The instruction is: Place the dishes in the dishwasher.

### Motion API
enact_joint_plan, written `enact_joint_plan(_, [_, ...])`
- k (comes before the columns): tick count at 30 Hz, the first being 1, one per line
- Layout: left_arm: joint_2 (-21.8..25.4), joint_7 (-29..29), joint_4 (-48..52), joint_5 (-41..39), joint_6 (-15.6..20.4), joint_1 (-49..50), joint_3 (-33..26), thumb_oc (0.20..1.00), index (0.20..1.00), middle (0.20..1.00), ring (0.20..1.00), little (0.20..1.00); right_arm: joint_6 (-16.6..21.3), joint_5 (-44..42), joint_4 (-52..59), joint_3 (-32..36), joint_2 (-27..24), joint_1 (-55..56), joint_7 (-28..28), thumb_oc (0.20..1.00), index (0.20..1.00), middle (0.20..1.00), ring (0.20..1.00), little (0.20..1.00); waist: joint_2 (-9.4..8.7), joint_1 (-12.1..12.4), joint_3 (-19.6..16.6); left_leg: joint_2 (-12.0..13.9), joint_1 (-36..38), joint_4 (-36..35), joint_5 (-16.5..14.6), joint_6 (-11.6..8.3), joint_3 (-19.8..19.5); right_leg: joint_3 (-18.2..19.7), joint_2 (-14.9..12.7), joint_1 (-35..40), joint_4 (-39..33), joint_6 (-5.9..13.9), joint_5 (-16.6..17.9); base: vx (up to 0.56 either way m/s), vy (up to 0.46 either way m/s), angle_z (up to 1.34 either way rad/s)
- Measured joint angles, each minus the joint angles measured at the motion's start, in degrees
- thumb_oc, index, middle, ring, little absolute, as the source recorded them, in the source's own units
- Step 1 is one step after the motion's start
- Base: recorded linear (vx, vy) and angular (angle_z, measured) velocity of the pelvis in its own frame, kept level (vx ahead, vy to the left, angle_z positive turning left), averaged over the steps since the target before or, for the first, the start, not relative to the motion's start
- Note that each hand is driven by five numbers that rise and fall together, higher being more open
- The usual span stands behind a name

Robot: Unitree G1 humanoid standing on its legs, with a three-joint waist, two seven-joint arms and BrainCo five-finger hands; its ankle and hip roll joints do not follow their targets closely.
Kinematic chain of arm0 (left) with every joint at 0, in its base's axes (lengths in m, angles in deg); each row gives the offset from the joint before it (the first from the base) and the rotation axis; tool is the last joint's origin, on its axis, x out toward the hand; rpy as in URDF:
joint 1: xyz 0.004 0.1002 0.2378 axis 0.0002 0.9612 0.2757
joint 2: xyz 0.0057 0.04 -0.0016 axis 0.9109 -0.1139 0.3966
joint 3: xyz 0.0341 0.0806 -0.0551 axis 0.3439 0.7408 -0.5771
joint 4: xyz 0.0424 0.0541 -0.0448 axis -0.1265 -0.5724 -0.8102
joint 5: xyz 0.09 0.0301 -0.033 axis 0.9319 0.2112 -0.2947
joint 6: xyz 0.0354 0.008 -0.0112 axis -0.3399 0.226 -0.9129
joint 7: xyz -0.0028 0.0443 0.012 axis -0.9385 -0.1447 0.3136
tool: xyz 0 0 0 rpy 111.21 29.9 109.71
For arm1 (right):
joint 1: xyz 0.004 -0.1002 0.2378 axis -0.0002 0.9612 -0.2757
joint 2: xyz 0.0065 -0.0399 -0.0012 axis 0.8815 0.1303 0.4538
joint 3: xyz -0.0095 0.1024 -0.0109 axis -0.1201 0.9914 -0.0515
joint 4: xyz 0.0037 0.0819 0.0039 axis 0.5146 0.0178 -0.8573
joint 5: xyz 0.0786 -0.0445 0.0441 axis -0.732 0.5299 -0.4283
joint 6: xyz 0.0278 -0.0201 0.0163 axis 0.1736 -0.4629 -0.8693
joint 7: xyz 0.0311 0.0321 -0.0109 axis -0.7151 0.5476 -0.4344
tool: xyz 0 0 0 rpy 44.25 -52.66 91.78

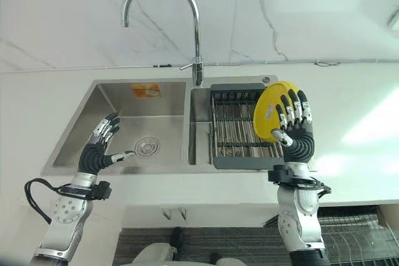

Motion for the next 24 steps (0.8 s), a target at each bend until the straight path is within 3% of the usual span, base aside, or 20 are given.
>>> enact_joint_plan(1, [1.04,-0.09,-0.26,0.02,-0.08,-1.27,-0.02,1.0,1.0,1.0,1.0,1.0,0.06,0.07,-0.23,0.43,-0.49,0.61,-0.26,1.0,1.0,1.0,1.0,1.0,0.18,-0.22,0.35,-0.58,1.42,-1.84,3.32,2.74,0.03,-0.6,-0.66,0.57,0.17,1.55,-0.51,0.1,0.095,-0.26])
enact_joint_plan(2, [1.96,-0.15,-0.03,0.01,-0.26,-1.96,-0.58,1.0,1.0,1.0,1.0,1.0,-0.08,-0.21,-0.14,2.14,-0.35,2.15,-1.11,1.0,1.0,1.0,1.0,1.0,0.39,-0.28,0.48,-1.41,2.95,-2.86,2.76,3.91,-0.26,-1.63,-1.58,-0.06,1.56,4.23,-1.66,0.14,0.084,0.0])
enact_joint_plan(4, [2.88,-0.31,0.06,-0.03,-0.32,-1.23,-1.39,1.0,1.0,1.0,1.0,1.0,-0.16,-0.31,0.32,3.92,-0.32,3.28,-1.9,1.0,1.0,1.0,1.0,1.0,0.68,-0.41,0.63,-1.66,5.71,-2.89,0.32,3.67,0.26,-1.98,-1.43,-1.22,1.44,5.14,-1.03,0.14,0.058,-0.09])
enact_joint_plan(6, [2.92,-0.02,0.25,0.01,-0.38,1.17,-1.55,1.0,1.0,1.0,1.0,1.0,-0.22,-0.31,0.81,3.77,0.01,3.4,-2.6,1.0,1.0,1.0,1.0,1.0,-0.64,-0.17,-0.11,-2.49,7.35,-2.92,-1.24,3.88,0.9,-1.94,-1.98,-3.38,1.13,5.06,1.09,0.1,0.033,-0.13])
enact_joint_plan(7, [2.87,0.01,0.32,0.02,-0.39,2.22,-1.58,1.0,1.0,1.0,1.0,1.0,-0.27,-0.31,0.8,3.67,0.27,3.41,-2.67,1.0,1.0,1.0,1.0,1.0,-1.29,0.1,-0.44,-2.92,7.63,-2.92,-1.7,3.88,1.18,-2.14,-2.47,-4.46,1.37,3.81,2.31,0.06,0.023,-0.08])
enact_joint_plan(10, [2.69,0.26,0.49,0.25,-0.47,4.5,-1.32,1.0,1.0,1.0,1.0,1.0,-0.54,-0.32,0.7,3.49,0.29,3.25,-2.52,1.0,1.0,1.0,1.0,1.0,-1.04,0.06,-1.05,-2.46,7.65,-2.87,-2.01,3.55,1.2,-2.43,-1.86,-3.3,-0.78,2.76,3.48,0.07,0.027,-0.07])
enact_joint_plan(15, [2.72,1.58,2.31,0.25,-0.38,4.71,-1.35,1.0,1.0,1.0,1.0,1.0,-0.66,-0.24,0.7,3.36,0.32,3.19,-1.34,1.0,1.0,1.0,1.0,1.0,-1.08,-0.13,-1.05,-0.97,8.78,-2.89,-2.53,3.01,2.09,-3.02,-0.44,-3.33,-0.08,2.68,3.58,0.07,0.052,-0.13])
enact_joint_plan(17, [3.09,1.99,2.83,0.27,-0.33,5.02,-1.37,1.0,1.0,1.0,1.0,1.0,-0.71,-0.22,0.64,3.07,0.69,2.51,-1.23,1.0,1.0,1.0,1.0,1.0,-1.18,0.4,-1.02,-0.12,9.64,-2.89,-3.59,2.68,4.82,-3.65,0.7,-5.38,2.89,2.72,3.61,-0.04,-0.067,-0.78])
enact_joint_plan(18, [3.11,1.88,2.86,0.36,-0.3,5.07,-1.36,1.0,1.0,1.0,1.0,1.0,-0.74,-0.23,0.54,3.03,0.78,1.91,-1.27,1.0,1.0,1.0,1.0,1.0,-1.13,0.43,-0.97,1.21,9.55,-2.86,-3.27,3.07,7.82,-5.88,1.14,-8.03,5.56,3.64,4.18,-0.13,-0.212,-1.2])
enact_joint_plan(19, [3.15,1.29,2.92,1.01,-0.3,5.38,-1.48,1.0,1.0,1.0,1.0,1.0,-0.75,-0.24,0.44,2.63,0.95,1.1,-1.47,1.0,1.0,1.0,1.0,1.0,-0.68,1.37,-0.91,2.93,9.19,-2.87,-2.67,3.37,11.06,-9.72,1.61,-9.88,6.61,5.82,4.94,-0.13,-0.357,-1.62])
enact_joint_plan(20, [3.08,0.17,2.64,2.31,-0.34,5.59,-1.87,1.0,1.0,1.0,1.0,1.0,-0.7,-0.22,-0.55,1.21,0.76,-0.83,-2.52,1.0,1.0,1.0,1.0,1.0,-0.57,3.12,-1.02,4.08,8.71,-2.81,-2.59,3.18,15.5,-18.14,-0.64,-12.88,11.5,5.68,2.48,-0.1,-0.425,-1.75])
enact_joint_plan(21, [2.85,-0.51,1.76,2.63,-0.45,4.28,-1.66,1.0,1.0,1.0,1.0,1.0,-0.22,0.0,-1.33,-0.02,0.65,-2.02,-3.49,1.0,1.0,1.0,1.0,1.0,-0.75,3.22,-0.9,4.41,7.94,-1.62,-2.84,2.45,17.11,-20.47,-8.15,-15.15,17.7,7.88,1.61,-0.06,-0.642,-1.31])
enact_joint_plan(23, [3.32,-0.65,1.11,2.61,-0.22,2.74,-2.54,1.0,1.0,1.0,1.0,1.0,-0.23,1.29,-2.37,-1.49,1.04,-1.74,-3.86,1.0,1.0,1.0,1.0,1.0,-2.08,2.94,-0.87,5.4,5.95,1.79,-4.21,-0.21,16.19,-17.31,-17.47,-12.48,15.17,12.17,3.25,-0.05,-0.637,-0.22])
enact_joint_plan(24, [3.26,-1.46,0.12,2.58,-0.43,2.12,-3.03,1.0,1.0,1.0,1.0,1.0,-0.37,2.02,-2.51,-1.02,2.0,-1.47,-3.65,1.0,1.0,1.0,1.0,1.0,-2.15,3.19,-0.79,6.5,4.17,4.56,-5.13,-0.88,15.64,-16.83,-20.89,-10.63,13.26,13.81,4.75,-0.04,-0.46,0.0])
